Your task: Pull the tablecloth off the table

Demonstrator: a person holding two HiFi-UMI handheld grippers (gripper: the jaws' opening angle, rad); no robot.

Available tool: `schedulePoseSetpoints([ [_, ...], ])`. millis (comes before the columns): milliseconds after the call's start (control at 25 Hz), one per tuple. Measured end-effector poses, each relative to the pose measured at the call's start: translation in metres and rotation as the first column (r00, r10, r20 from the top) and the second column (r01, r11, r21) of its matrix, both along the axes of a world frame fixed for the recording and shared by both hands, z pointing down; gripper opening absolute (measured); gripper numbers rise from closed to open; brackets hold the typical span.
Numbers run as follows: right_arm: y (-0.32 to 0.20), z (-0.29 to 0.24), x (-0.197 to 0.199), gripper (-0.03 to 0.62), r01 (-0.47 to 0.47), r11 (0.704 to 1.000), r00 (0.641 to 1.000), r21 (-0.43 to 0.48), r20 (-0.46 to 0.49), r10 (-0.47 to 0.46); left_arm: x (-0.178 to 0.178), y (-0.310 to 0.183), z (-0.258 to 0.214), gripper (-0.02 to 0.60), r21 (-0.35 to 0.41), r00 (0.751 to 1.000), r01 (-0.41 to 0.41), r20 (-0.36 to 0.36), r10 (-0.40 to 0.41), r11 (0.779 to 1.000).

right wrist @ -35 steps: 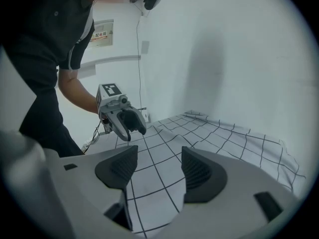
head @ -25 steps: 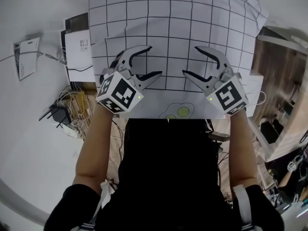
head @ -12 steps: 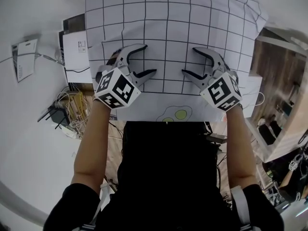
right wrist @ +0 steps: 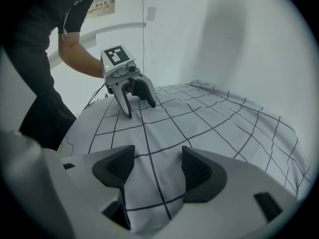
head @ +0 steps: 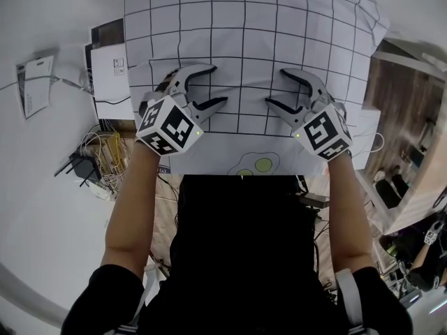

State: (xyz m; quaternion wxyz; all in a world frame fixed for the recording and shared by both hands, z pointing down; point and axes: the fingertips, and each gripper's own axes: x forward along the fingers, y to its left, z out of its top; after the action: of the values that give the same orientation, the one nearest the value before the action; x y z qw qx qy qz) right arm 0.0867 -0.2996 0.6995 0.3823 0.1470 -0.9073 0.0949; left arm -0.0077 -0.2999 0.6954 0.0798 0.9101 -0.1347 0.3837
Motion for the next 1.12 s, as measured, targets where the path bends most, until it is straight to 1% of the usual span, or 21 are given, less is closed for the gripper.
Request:
schedulePoseSetpoints([
  [120,-0.001,0.000,-0.001,0.302,-0.010,1.000,1.000,-0.004,0.004,0.010,0.000,0.001,0.000,0.282,-0.004,1.000,-0.003,0.000,0.003,1.000],
  [320,-0.002,-0.001,0.000,0.275,-0.035,0.999,0.999,-0.008,0.017,0.035,-0.001,0.000,-0.001,0.210,-0.008,1.000,0.003,0.001,-0.003,1.000],
  [440,-0.003,-0.001,-0.001,0.239,-0.037,0.999,0.999,-0.015,0.014,0.037,-0.001,0.001,-0.001,0.191,-0.010,1.000,0.002,0.005,-0.001,1.000],
  [600,0.000,0.000,-0.001,0.166,-0.039,0.999,0.999,-0.037,0.007,0.040,0.001,0.005,0.000,0.146,-0.022,1.000,-0.004,0.007,0.004,1.000],
  [680,0.002,0.001,-0.002,0.139,-0.035,0.998,0.999,-0.046,0.003,0.035,0.001,0.009,0.002,0.125,-0.027,1.000,-0.006,0.010,0.006,1.000],
  [1040,0.012,0.006,-0.005,0.051,-0.026,0.996,1.000,-0.082,-0.008,0.026,0.006,0.021,0.006,0.028,-0.039,1.000,-0.016,0.021,0.017,0.999],
  [1120,0.013,0.006,-0.007,0.038,-0.034,0.995,0.999,-0.093,-0.012,0.033,0.006,0.022,0.006,0.020,-0.041,1.000,-0.012,0.024,0.013,0.999],
])
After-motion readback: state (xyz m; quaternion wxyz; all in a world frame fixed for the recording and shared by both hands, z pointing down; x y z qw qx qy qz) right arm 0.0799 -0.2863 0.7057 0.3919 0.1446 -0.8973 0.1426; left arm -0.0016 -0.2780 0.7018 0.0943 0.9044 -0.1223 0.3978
